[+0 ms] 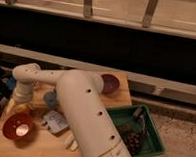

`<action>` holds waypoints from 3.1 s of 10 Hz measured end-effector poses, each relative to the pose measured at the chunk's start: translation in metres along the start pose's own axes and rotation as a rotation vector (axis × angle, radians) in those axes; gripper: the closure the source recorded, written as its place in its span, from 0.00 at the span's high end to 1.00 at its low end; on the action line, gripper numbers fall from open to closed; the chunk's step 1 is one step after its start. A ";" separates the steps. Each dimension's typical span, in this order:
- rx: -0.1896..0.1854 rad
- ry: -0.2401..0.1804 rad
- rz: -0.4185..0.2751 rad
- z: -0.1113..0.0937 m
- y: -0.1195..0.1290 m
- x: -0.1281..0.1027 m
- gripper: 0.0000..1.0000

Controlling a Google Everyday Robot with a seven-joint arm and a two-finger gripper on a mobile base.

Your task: Place apple in red bowl

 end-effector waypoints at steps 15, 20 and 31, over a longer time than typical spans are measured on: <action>0.055 -0.110 -0.091 -0.068 0.035 0.046 0.02; -0.014 -0.050 -0.105 -0.060 0.053 0.093 0.47; -0.077 -0.036 -0.069 -0.062 0.037 0.096 0.71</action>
